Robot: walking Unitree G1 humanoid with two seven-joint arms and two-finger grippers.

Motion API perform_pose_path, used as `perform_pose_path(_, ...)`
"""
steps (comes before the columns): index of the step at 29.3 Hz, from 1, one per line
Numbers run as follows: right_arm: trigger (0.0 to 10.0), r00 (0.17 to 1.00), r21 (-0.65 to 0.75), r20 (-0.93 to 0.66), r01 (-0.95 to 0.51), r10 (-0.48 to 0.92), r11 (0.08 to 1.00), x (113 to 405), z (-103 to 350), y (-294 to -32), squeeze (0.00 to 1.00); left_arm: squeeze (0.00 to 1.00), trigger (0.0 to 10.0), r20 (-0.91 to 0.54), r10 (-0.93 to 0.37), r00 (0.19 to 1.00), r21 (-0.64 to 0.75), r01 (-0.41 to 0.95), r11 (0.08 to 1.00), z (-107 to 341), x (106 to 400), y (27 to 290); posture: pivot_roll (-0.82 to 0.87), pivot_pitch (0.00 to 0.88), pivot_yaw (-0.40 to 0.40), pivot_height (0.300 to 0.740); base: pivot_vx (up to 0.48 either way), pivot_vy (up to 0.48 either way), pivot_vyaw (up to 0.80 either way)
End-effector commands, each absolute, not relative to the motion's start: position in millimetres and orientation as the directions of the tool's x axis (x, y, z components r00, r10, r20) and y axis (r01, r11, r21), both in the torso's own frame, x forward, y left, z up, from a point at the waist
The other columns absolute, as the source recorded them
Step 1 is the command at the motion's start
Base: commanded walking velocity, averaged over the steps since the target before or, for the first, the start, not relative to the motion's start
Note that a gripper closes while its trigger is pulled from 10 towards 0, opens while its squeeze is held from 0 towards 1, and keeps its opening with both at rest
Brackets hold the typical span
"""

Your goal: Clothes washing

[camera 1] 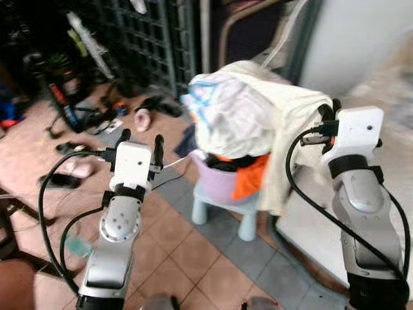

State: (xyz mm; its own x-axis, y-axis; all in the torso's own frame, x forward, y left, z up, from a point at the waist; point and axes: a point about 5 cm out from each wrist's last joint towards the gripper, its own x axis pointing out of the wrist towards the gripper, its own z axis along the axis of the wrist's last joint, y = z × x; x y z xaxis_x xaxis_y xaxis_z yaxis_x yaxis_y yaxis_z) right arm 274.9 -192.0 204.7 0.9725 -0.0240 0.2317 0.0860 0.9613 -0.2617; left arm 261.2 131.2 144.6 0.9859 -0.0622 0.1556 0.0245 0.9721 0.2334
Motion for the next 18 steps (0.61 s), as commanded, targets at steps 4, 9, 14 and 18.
perform_pose_path(4, 10.0, 0.965, -0.253, 0.261, 0.099, -0.030, 0.962, 278.3, 212.4, -195.6, 0.00, 0.00, 10.0, 0.151, -0.078, 0.986, 0.233, 0.041, 0.972, 143.5, 261.7, 128.0, -0.04, 0.025, 0.085, 0.740, 0.000, -0.412, -0.60)
perform_pose_path(9, 10.0, 0.964, -0.252, 0.264, 0.095, -0.026, 0.963, 278.7, 213.1, -194.5, 0.00, 0.00, 10.0, 0.153, -0.070, 0.986, 0.226, 0.034, 0.973, 143.6, 261.5, 128.0, -0.04, 0.027, 0.086, 0.740, 0.000, -0.312, 0.00)
perform_pose_path(14, 10.0, 0.964, -0.251, 0.266, 0.094, -0.024, 0.963, 278.8, 213.2, -193.8, 0.00, 0.00, 10.0, 0.166, -0.067, 0.984, 0.213, 0.031, 0.977, 145.1, 261.8, 127.3, -0.05, 0.029, 0.087, 0.740, 0.000, 0.000, -0.80)
perform_pose_path(18, 10.0, 0.960, -0.254, 0.277, 0.108, -0.035, 0.961, 280.7, 215.5, -194.9, 0.00, 0.00, 10.0, 0.170, -0.062, 0.984, 0.219, 0.024, 0.975, 147.5, 263.9, 128.0, -0.04, 0.044, 0.093, 0.740, 0.000, 0.000, -0.80)
